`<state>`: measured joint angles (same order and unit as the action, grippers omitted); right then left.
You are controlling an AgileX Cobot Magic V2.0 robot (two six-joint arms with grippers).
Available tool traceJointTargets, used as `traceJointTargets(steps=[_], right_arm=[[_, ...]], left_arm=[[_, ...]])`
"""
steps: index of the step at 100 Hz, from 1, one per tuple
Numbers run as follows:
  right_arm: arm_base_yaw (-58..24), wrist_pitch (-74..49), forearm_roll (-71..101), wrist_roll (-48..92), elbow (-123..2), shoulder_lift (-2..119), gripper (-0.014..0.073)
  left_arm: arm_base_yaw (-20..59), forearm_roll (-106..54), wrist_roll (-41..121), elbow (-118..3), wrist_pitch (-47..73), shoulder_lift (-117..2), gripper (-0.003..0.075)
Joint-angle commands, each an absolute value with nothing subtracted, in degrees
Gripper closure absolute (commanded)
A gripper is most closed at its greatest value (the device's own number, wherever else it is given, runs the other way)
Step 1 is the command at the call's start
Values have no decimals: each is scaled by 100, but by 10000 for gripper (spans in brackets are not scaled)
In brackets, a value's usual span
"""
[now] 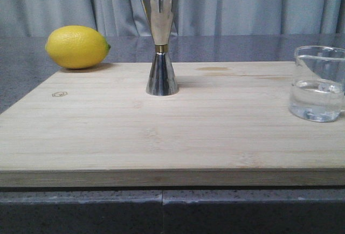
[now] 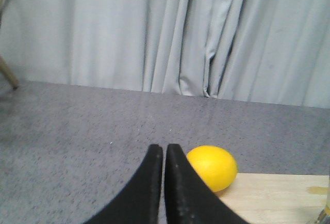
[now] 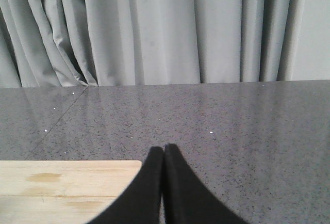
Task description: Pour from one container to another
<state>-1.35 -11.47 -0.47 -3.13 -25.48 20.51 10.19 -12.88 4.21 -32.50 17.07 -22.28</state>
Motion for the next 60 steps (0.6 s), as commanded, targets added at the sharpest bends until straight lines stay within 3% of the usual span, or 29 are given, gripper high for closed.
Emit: traceJointTargets(steps=[1,14,30,46,53,60], right_arm=[[-142,-775,-41,-300,-2949,2496,657],[-142,-926,-41,-300,-3271,2965,657],[-142,-1573,-41,-300,-3741,3439,657],[-142,-1696,-131,-300,-3895,3639,652],[-142,-1675,-186,-290,-3895,3650,615],[-142,-1628,-256,-290,-3895,3650,531]], left_arm=[[1309,-1307,691,-3900,1314,-2786,738],[1606,-1307,822,-4672,1585,-3489,738],[1680,-1318,822,-5539,2949,-4393,738],[1680,-1318,1158,-5841,3480,-5004,725],[1680,-1318,1361,-5841,3480,-5157,670],[1680,-1327,1598,-5841,3469,-5295,561]])
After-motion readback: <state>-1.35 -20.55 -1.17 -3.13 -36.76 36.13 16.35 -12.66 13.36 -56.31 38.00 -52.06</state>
